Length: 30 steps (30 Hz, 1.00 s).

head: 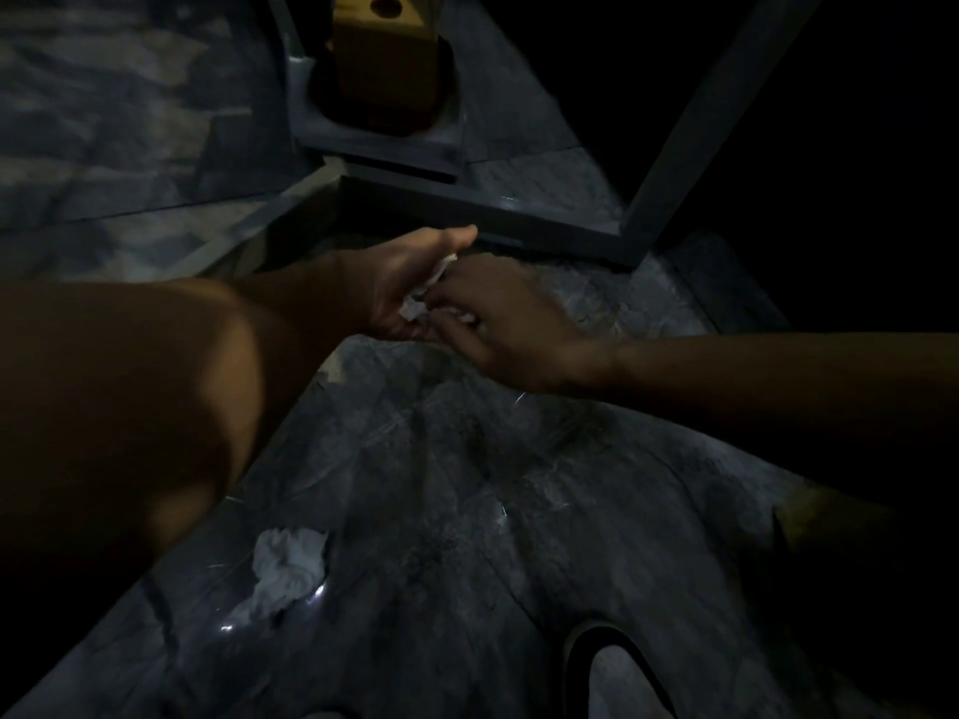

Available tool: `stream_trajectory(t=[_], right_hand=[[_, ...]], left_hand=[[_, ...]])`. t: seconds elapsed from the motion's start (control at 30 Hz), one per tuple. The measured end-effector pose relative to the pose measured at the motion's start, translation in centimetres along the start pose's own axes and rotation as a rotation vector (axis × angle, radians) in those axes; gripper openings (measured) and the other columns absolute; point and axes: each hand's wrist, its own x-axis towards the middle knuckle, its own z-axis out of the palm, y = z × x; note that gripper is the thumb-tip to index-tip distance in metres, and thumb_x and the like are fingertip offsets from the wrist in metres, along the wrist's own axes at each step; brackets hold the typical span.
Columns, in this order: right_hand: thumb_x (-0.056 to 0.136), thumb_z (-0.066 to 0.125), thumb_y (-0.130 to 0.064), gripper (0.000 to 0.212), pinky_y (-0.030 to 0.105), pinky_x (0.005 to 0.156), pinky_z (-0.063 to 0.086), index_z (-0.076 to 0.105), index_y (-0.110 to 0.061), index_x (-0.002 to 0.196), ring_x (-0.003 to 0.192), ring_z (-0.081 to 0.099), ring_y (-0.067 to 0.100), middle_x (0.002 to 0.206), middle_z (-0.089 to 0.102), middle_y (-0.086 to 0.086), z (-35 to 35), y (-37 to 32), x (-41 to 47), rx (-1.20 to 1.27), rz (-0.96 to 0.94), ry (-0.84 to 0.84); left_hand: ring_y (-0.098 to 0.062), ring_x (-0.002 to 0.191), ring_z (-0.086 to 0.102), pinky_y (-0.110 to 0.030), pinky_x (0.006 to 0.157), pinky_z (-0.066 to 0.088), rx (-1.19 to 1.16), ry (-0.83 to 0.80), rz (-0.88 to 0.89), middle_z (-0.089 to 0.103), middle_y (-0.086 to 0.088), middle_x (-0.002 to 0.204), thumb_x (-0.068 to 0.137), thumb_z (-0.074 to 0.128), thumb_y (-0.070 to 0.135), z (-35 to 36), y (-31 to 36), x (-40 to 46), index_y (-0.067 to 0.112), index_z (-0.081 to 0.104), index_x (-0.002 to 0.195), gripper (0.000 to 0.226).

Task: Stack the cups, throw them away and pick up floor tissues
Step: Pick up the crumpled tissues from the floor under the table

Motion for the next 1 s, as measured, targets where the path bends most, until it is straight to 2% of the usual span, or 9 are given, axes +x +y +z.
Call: stream_trajectory(t=[0.1,0.2,0.3,0.43,0.5,0.6,0.7,0.87,1.0], right_hand=[[0.092,0.051,-0.022,0.030,0.046,0.088,0.046,0.065,-0.008,0.114,0.107,0.059,0.030,0.116,0.065,0.012,0.3,-0.2,-0.2,-0.052,-0.100,-0.068],[0.091,0.047,-0.025,0.041,0.042,0.096,0.043,0.053,-0.012,0.130,0.121,0.049,0.027,0.134,0.052,0.010,0.8,-0.1,-0.4,-0.122,-0.095,-0.119],[0.090,0.049,-0.027,0.052,0.038,0.102,0.039,0.041,-0.014,0.139,0.131,0.039,0.026,0.145,0.039,0.012,1.3,0.1,-1.0,-0.164,-0.071,-0.147],[0.092,0.049,-0.024,0.060,0.043,0.110,0.033,0.029,-0.016,0.148,0.144,0.024,0.033,0.156,0.025,0.017,1.4,0.2,-1.6,-0.191,-0.071,-0.198],[0.094,0.046,-0.023,0.061,0.045,0.112,0.032,0.023,-0.015,0.151,0.146,0.021,0.034,0.159,0.019,0.018,1.4,0.4,-2.1,-0.188,-0.090,-0.223],[0.096,0.043,-0.023,0.062,0.051,0.116,0.027,0.018,-0.014,0.152,0.148,0.016,0.033,0.161,0.011,0.018,1.4,0.5,-3.0,-0.152,-0.066,-0.277],[0.097,0.042,-0.026,0.060,0.053,0.114,0.028,0.021,-0.011,0.151,0.149,0.015,0.032,0.161,0.011,0.018,1.4,0.7,-3.9,-0.124,-0.059,-0.316],[0.097,0.042,-0.025,0.057,0.050,0.117,0.026,0.026,-0.009,0.150,0.148,0.018,0.031,0.160,0.017,0.018,1.5,0.8,-4.9,-0.124,-0.102,-0.360],[0.097,0.045,-0.021,0.054,0.052,0.115,0.030,0.033,-0.006,0.147,0.145,0.026,0.034,0.157,0.026,0.020,1.7,0.9,-5.3,-0.115,-0.137,-0.419]], left_hand=[[-0.020,0.056,0.072,-0.027,0.048,0.058,-0.029,0.053,-0.006,0.075,-0.007,0.071,0.096,0.041,0.056,-0.4,-0.1,-0.2,0.015,0.065,0.093,0.049],[-0.014,0.056,0.073,-0.024,0.051,0.058,0.002,0.067,0.031,0.077,-0.003,0.071,0.100,0.036,0.052,-0.6,-0.2,-0.4,0.016,0.069,0.095,0.049],[-0.012,0.055,0.072,-0.022,0.049,0.057,0.006,0.152,0.064,0.076,-0.004,0.068,0.100,0.036,0.051,-0.6,0.1,-0.2,0.012,0.073,0.082,0.057],[-0.012,0.047,0.069,-0.021,0.044,0.054,-0.037,0.236,0.085,0.071,-0.004,0.056,0.102,0.035,0.046,-0.6,0.1,-0.3,0.010,0.060,0.077,0.051],[-0.012,0.044,0.068,-0.020,0.042,0.053,-0.085,0.291,0.099,0.069,-0.004,0.053,0.102,0.039,0.042,-0.8,0.0,-0.4,0.011,0.055,0.075,0.045],[-0.011,0.047,0.069,-0.021,0.040,0.052,-0.098,0.341,0.074,0.073,-0.004,0.061,0.096,0.057,0.039,-1.3,0.0,-0.9,0.012,0.058,0.082,0.030],[-0.007,0.042,0.067,-0.015,0.037,0.050,-0.039,0.295,0.034,0.071,-0.004,0.067,0.092,0.065,0.031,-1.4,0.1,-1.6,0.010,0.061,0.085,0.023],[0.000,0.034,0.052,-0.010,0.031,0.040,0.079,0.322,0.035,0.056,0.006,0.053,0.094,0.063,0.025,-1.8,0.0,-1.7,0.017,0.057,0.078,0.019],[0.000,0.035,0.045,-0.010,0.029,0.035,0.034,0.375,0.036,0.052,0.005,0.058,0.090,0.068,0.028,-2.4,0.0,-1.5,0.016,0.060,0.090,0.014]])
